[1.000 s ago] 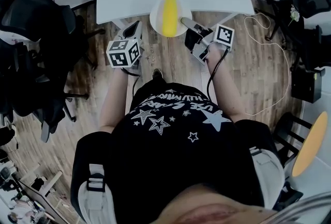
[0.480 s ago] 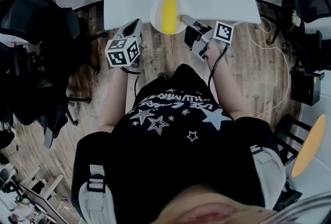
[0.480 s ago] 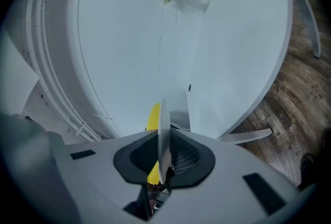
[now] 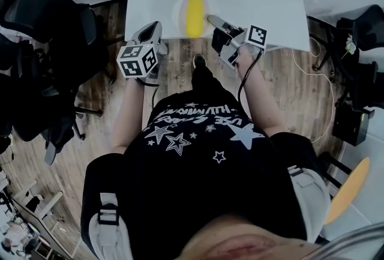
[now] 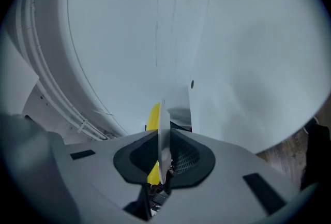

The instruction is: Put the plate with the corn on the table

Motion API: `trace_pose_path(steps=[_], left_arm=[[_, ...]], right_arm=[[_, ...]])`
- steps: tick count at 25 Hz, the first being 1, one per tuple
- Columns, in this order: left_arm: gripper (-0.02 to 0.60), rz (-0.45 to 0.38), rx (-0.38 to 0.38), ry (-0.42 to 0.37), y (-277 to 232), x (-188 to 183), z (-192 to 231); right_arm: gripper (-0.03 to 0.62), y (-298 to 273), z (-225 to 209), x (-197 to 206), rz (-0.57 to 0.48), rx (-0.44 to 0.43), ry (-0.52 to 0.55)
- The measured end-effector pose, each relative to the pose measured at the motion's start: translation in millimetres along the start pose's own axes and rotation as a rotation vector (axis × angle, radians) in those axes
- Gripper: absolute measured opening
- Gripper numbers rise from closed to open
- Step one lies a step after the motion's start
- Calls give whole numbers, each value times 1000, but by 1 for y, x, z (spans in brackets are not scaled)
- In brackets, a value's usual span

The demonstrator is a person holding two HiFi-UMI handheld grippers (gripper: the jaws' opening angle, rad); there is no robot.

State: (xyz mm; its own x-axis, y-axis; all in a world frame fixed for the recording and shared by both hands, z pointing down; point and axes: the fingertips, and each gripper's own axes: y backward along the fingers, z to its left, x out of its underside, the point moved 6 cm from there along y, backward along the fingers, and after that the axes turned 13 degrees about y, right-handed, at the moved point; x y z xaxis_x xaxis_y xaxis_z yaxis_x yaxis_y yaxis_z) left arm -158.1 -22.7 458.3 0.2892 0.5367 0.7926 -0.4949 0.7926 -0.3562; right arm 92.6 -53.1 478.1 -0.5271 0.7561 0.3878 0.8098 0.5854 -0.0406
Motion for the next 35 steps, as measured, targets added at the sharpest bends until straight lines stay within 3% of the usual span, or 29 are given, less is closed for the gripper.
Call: trace_pose_path(steps=[19, 28, 35], left_arm=[[6, -11, -172, 55, -131, -69, 38], [6, -7, -233, 75, -168, -93, 57], [6, 9, -271, 90, -183, -103, 77]], right_arm=[[41, -109, -70, -142, 169, -42, 8], [41, -152, -103, -180, 231, -35, 5], [42, -192, -116, -187, 241, -27, -28]])
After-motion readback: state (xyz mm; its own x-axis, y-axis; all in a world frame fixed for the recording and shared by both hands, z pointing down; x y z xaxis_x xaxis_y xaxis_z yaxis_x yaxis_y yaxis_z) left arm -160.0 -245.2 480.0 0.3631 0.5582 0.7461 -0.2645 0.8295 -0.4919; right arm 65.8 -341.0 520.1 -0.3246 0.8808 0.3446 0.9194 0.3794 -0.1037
